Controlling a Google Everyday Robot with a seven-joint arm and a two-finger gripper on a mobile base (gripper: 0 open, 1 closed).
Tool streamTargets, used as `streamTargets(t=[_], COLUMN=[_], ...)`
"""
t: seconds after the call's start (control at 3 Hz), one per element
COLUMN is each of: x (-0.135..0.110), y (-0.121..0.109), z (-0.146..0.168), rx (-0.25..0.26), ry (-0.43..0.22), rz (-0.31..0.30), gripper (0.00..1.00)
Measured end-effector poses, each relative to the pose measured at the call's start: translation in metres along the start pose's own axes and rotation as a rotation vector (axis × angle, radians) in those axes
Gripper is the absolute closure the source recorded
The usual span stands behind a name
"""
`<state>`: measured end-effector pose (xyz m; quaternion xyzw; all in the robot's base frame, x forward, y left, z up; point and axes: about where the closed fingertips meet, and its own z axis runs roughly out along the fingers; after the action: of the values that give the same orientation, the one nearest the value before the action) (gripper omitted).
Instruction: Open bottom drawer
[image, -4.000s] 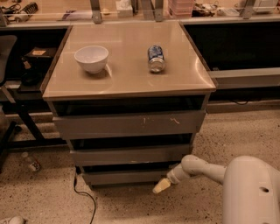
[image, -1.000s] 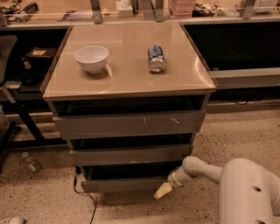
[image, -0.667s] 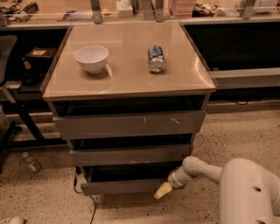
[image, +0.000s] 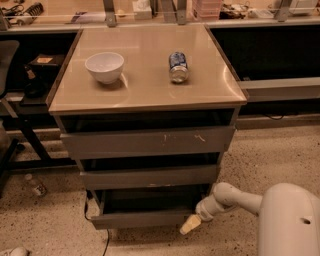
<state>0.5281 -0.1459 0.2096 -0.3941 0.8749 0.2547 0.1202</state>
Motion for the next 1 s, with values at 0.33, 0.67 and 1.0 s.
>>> streamTargets(t=[0.33,0.67,1.0], x=[-0.008,-0.008,-0.002], y=[-0.002,0.001,0.002], z=[0.009,0.015,0.021], rx=[-0.023,-0.049,-0.070], ry=[0.000,0.005,0.016], rz=[-0.015,-0.019,-0.006], gripper=[0.00,0.00,0.00])
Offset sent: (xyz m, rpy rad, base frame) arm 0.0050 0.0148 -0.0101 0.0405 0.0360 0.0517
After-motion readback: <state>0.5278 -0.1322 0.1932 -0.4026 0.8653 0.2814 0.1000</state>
